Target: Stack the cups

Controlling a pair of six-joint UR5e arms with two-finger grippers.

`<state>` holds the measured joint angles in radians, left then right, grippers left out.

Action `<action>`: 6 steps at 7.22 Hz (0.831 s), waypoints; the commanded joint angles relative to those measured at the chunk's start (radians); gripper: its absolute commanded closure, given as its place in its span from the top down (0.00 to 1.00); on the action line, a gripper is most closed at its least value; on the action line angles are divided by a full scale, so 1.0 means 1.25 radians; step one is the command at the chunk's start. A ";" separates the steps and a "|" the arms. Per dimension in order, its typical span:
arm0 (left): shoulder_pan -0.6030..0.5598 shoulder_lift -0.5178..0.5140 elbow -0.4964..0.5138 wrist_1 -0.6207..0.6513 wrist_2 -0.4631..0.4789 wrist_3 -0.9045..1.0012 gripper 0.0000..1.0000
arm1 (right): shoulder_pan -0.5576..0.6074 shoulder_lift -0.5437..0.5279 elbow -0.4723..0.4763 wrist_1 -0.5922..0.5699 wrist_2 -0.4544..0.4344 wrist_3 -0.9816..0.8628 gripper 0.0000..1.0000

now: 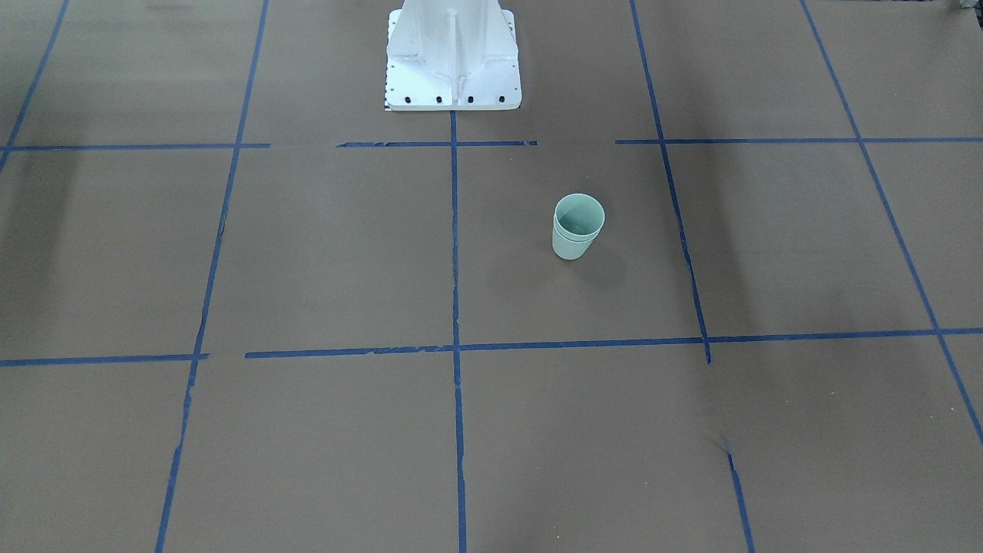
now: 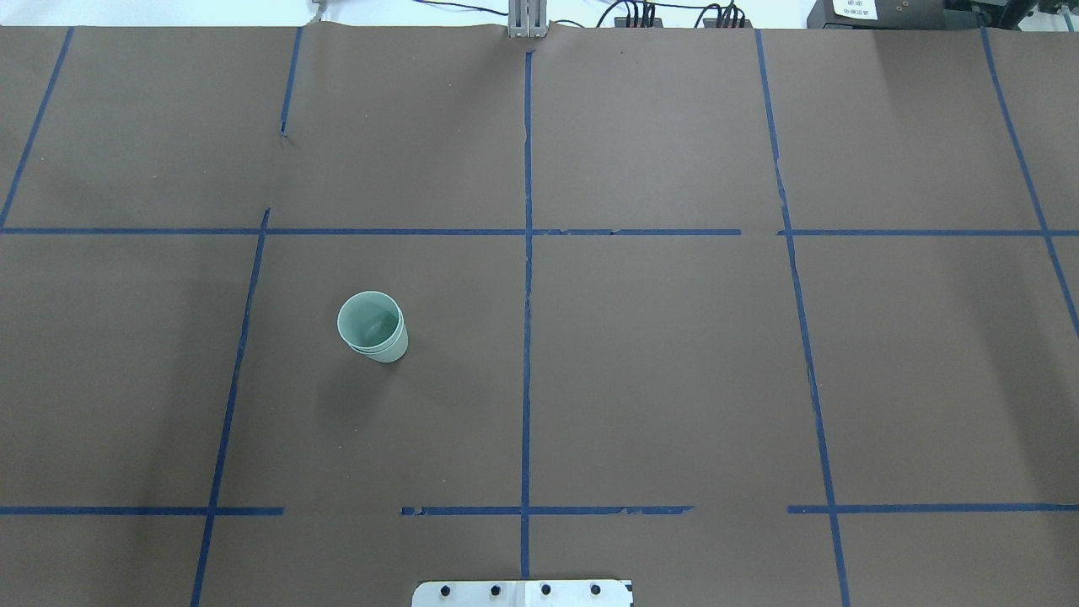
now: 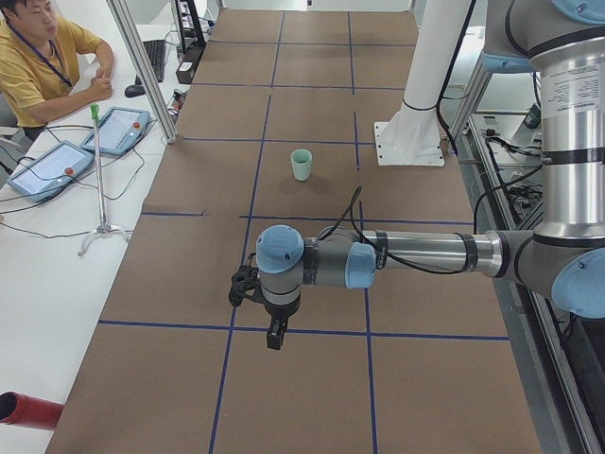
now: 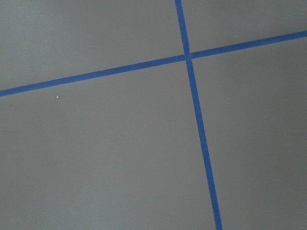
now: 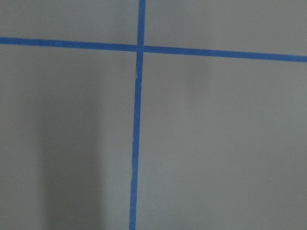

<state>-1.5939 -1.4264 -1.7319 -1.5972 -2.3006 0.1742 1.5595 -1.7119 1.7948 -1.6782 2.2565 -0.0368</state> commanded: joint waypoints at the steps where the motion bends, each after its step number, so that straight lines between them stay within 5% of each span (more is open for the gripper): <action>1: 0.000 -0.001 0.001 -0.001 -0.004 0.001 1.00 | 0.000 0.000 0.000 0.000 0.000 0.000 1.00; 6: 0.003 -0.001 -0.009 -0.005 -0.005 0.001 1.00 | 0.000 -0.001 0.000 0.000 0.000 0.000 1.00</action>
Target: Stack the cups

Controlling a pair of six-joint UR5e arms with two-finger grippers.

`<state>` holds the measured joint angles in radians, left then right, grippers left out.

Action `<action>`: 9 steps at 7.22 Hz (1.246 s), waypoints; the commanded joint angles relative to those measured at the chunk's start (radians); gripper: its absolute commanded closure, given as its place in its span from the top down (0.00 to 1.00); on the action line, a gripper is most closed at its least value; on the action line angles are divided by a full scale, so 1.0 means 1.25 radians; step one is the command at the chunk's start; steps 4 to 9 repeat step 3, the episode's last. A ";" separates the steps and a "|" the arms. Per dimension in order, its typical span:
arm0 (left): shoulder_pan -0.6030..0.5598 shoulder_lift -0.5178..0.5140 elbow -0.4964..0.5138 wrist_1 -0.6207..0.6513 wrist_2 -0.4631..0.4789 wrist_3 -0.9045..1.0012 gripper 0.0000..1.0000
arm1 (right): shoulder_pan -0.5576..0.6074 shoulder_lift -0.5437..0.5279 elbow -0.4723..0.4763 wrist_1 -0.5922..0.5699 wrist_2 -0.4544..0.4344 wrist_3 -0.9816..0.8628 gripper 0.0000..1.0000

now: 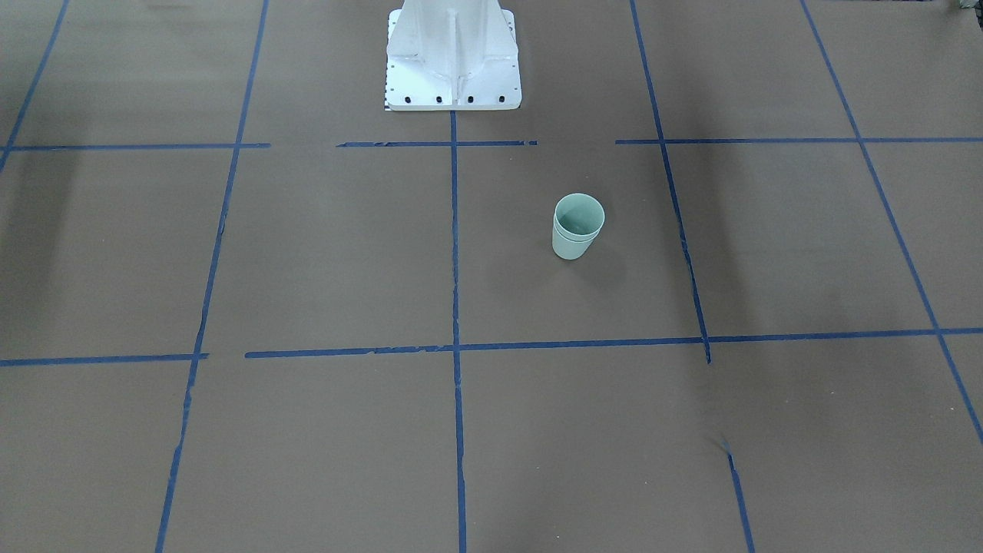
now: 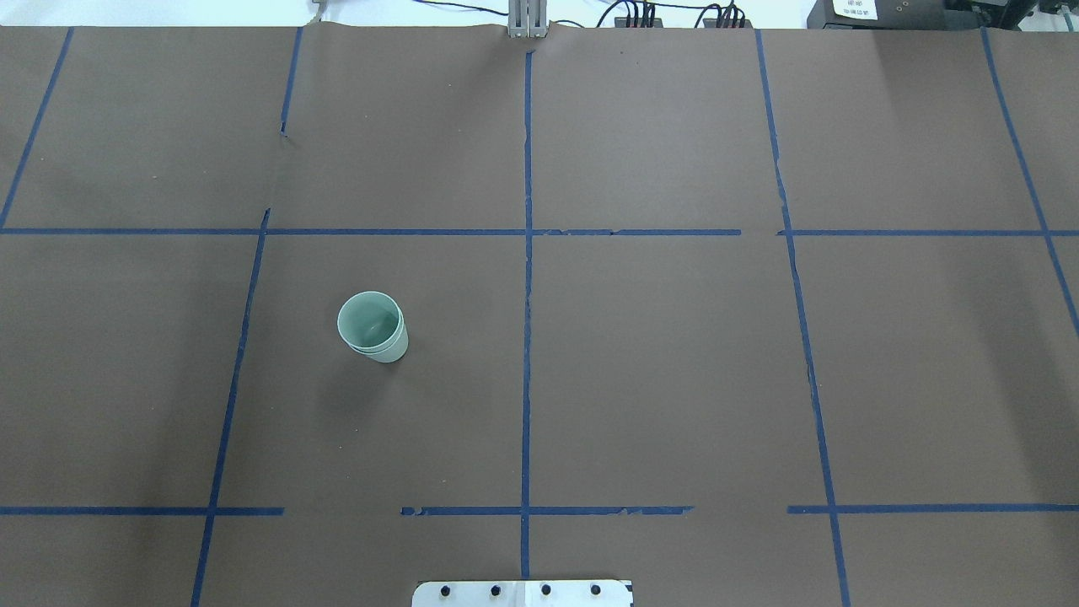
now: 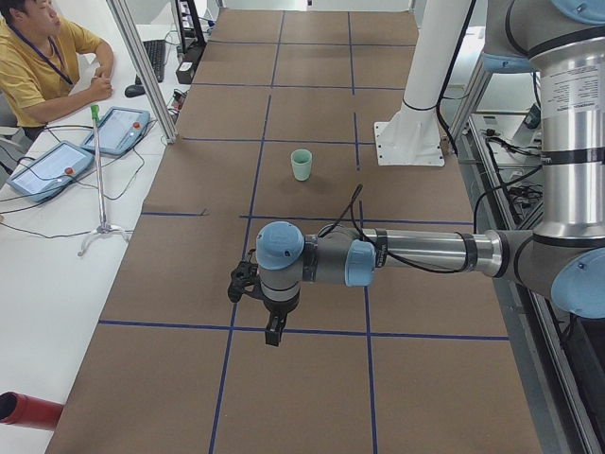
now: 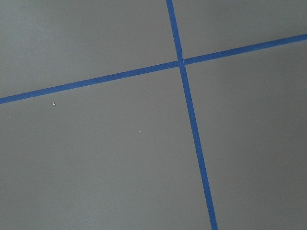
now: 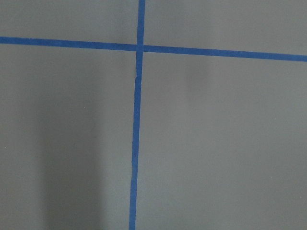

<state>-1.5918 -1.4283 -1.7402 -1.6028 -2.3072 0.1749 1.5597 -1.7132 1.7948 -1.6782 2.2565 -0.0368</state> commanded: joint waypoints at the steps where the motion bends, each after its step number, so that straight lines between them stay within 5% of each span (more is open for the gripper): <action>1: 0.000 -0.001 0.003 0.000 0.000 0.000 1.00 | -0.001 0.001 0.000 0.000 0.000 0.000 1.00; 9: 0.000 -0.001 0.007 0.000 0.000 -0.002 1.00 | 0.000 0.001 0.000 0.000 0.000 0.000 1.00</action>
